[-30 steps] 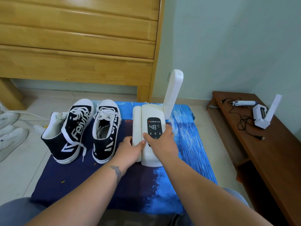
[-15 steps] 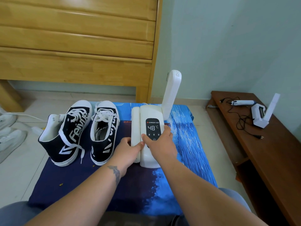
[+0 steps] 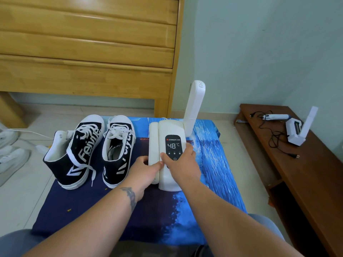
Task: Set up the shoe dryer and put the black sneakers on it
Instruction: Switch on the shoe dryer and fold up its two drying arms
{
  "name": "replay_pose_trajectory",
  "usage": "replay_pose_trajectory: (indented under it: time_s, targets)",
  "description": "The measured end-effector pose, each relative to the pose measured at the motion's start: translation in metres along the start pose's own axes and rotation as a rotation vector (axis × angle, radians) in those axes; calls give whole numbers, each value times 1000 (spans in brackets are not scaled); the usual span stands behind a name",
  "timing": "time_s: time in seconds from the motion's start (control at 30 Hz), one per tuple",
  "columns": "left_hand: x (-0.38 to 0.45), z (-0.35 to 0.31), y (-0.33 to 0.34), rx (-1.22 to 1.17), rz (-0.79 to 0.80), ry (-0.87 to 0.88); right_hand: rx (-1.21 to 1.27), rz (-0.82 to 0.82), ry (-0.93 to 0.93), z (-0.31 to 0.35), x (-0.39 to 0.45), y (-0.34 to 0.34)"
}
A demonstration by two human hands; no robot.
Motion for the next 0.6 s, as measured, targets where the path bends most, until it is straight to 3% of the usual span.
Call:
replay_pose_trajectory:
  time_s: [0.6]
  targets:
    - [-16, -13, -4, -5, 15, 79, 3, -3, -12, 0, 0, 0]
Point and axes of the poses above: each hand's wrist, its own x-axis towards the middle knuckle, its own y-axis out of the palm, z = x × y, the point moved 5 cm from there along x, towards the middle knuckle, and after that the axes turned 8 degrees about -y, right-handed, at the moved point
